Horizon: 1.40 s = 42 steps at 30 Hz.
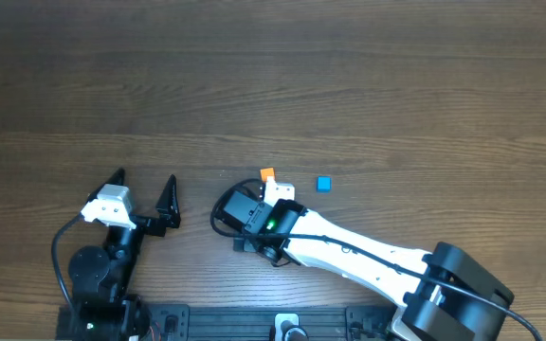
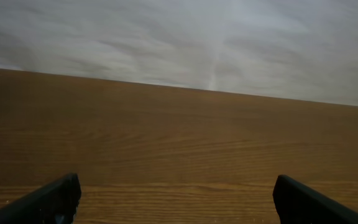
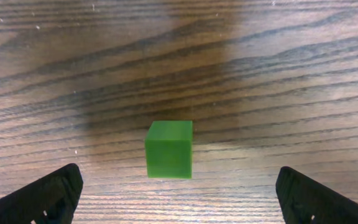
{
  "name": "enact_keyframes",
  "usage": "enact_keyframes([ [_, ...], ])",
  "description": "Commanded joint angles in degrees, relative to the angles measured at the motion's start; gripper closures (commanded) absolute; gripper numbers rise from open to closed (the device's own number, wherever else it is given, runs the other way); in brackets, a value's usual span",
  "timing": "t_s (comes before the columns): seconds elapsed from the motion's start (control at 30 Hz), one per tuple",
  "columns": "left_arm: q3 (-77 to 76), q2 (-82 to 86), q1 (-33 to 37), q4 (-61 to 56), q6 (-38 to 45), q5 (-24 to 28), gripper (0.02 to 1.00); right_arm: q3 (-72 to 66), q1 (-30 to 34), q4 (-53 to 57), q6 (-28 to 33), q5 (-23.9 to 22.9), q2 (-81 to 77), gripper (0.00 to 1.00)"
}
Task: Stack Cubes
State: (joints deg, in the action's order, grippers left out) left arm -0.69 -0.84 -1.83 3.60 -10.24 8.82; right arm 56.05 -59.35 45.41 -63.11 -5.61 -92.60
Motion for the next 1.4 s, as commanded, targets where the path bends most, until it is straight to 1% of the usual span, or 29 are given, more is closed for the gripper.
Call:
enact_keyframes([
  [0.03, 0.3, 0.5, -0.2, 0.0, 0.9, 0.1, 0.018, 1.0, -0.7, -0.1, -0.9, -1.7, -1.7, 0.007],
  [0.13, 0.3, 0.5, -0.2, 0.0, 0.9, 0.1, 0.018, 1.0, -1.2, -1.3, 1.5, -1.8, -2.6, 0.009],
  [0.27, 0.3, 0.5, -0.2, 0.0, 0.9, 0.1, 0.018, 1.0, -1.6, -1.9, 1.5, -2.4, -3.5, 0.007],
  [0.73, 0.3, 0.5, -0.2, 0.0, 0.9, 0.1, 0.018, 1.0, -2.2, -1.7, 3.0, -2.2, -4.4, 0.007],
  [1.0, 0.3, 0.5, -0.2, 0.0, 0.9, 0.1, 0.018, 1.0, -2.2, -1.7, 3.0, -1.7, -5.5, 0.027],
  [1.17, 0.3, 0.5, -0.2, 0.0, 0.9, 0.1, 0.018, 1.0, -2.2, -1.5, 2.9, -1.5, -5.8, 0.069],
  [1.33, 0.3, 0.5, -0.2, 0.0, 0.9, 0.1, 0.018, 0.9, -2.2, -1.5, 2.3, -1.5, -6.3, 0.134],
  [1.4, 0.3, 0.5, -0.2, 0.0, 0.9, 0.1, 0.018, 0.9, -2.2, -1.8, 2.3, -1.3, -6.6, 0.194],
])
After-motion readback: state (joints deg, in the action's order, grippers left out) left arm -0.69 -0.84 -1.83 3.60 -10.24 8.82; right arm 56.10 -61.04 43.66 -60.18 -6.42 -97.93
